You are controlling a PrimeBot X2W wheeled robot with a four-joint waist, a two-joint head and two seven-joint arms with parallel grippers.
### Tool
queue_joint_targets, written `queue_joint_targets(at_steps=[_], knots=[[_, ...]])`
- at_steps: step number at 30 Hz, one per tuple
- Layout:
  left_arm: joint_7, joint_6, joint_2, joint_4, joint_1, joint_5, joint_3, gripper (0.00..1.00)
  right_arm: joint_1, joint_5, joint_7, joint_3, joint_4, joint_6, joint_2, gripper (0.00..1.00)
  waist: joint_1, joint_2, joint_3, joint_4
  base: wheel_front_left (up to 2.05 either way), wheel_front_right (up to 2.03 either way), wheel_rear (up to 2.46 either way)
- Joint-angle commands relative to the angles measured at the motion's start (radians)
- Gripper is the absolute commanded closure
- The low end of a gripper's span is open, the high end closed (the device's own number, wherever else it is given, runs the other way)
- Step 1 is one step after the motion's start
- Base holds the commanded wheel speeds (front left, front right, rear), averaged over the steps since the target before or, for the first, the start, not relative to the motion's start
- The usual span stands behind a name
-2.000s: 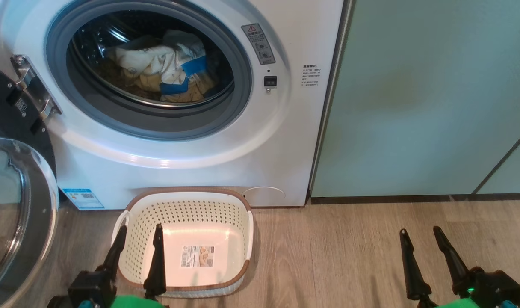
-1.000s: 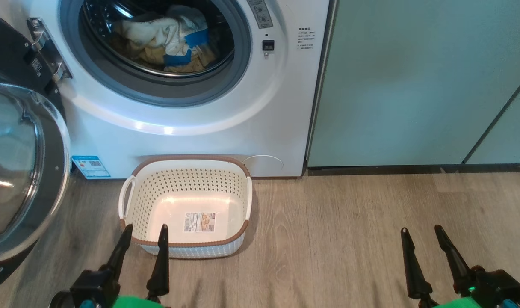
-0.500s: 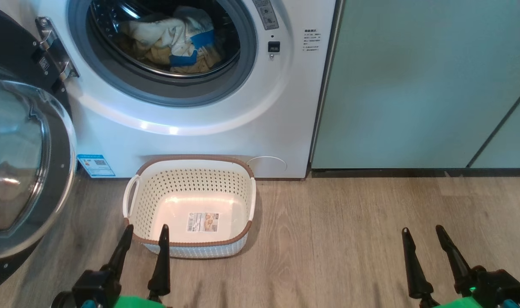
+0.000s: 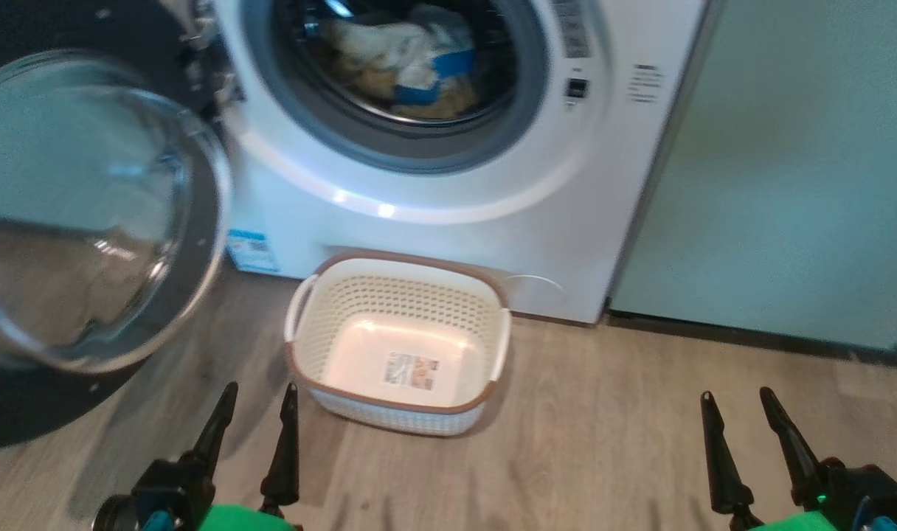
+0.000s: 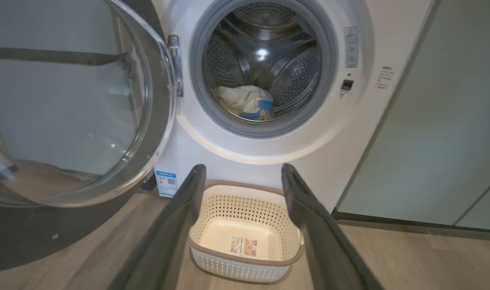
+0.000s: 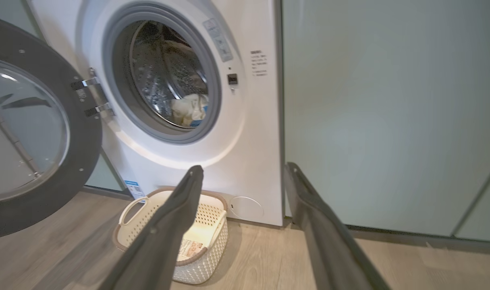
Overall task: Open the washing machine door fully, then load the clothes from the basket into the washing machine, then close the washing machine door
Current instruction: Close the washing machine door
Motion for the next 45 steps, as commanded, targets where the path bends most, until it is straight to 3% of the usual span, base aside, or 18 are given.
queue_joint_targets(at_steps=[1, 8, 15, 28, 29, 30, 31, 32, 41, 45], knots=[[-0.009, 0.001, -0.002, -0.028, -0.044, 0.008, 0.035, 0.00, -0.023, -0.005, -0.007, 0.021, -0.029, 0.004, -0.009, 0.00, 0.0000, 0.0000, -0.004, 0.069, 0.00, 0.00, 0.00], [-0.009, -0.001, -0.010, -0.030, -0.041, 0.013, 0.043, 0.00, -0.024, -0.009, -0.007, 0.030, -0.027, 0.004, -0.009, 0.00, 0.0000, 0.0000, -0.006, 0.195, 0.00, 0.00, 0.00], [-0.009, -0.004, -0.021, -0.029, -0.035, 0.016, 0.050, 0.00, -0.029, -0.008, -0.007, 0.039, -0.021, 0.004, -0.009, 0.00, 0.0000, 0.0000, -0.010, 0.261, 0.00, 0.00, 0.00], [-0.009, -0.008, -0.033, -0.031, -0.027, 0.029, 0.066, 0.00, -0.035, 0.001, -0.007, 0.054, -0.014, 0.004, -0.009, 0.00, 0.0000, 0.0000, -0.012, 0.289, 0.00, 0.00, 0.00], [-0.009, -0.009, -0.034, -0.031, -0.027, 0.029, 0.067, 0.03, -0.035, 0.001, -0.007, 0.054, -0.013, 0.004, -0.009, 0.00, 0.0000, 0.0000, -0.012, 0.288, 0.00, 0.00, 0.00], [-0.009, -0.009, -0.035, -0.031, -0.027, 0.029, 0.068, 0.30, -0.036, 0.002, -0.007, 0.055, -0.013, 0.004, -0.009, 0.00, 0.0000, 0.0000, -0.012, 0.287, 0.00, 0.00, 0.00], [-0.009, -0.012, -0.036, -0.031, -0.026, 0.026, 0.067, 0.85, -0.036, 0.002, -0.007, 0.056, -0.012, 0.004, -0.009, 0.00, 0.0000, 0.0000, -0.012, 0.285, 0.00, 0.00, 0.00], [-0.009, -0.018, -0.037, -0.031, -0.027, 0.022, 0.066, 1.00, -0.036, 0.003, -0.007, 0.057, -0.012, 0.004, -0.009, 0.00, 0.0000, 0.0000, -0.012, 0.284, 0.00, 0.00, 0.00], [-0.009, -0.049, -0.044, -0.038, -0.033, 0.014, 0.066, 1.00, -0.038, -0.001, -0.007, 0.051, -0.015, 0.004, -0.009, 0.00, 0.0000, 0.0000, -0.007, 0.288, 0.00, 0.00, 0.00], [-0.009, -0.086, -0.039, -0.058, -0.049, -0.004, 0.060, 1.00, -0.038, -0.003, -0.007, 0.043, -0.019, 0.004, -0.009, 0.00, 0.0000, 0.0000, -0.004, 0.297, 0.00, 0.00, 0.00]])
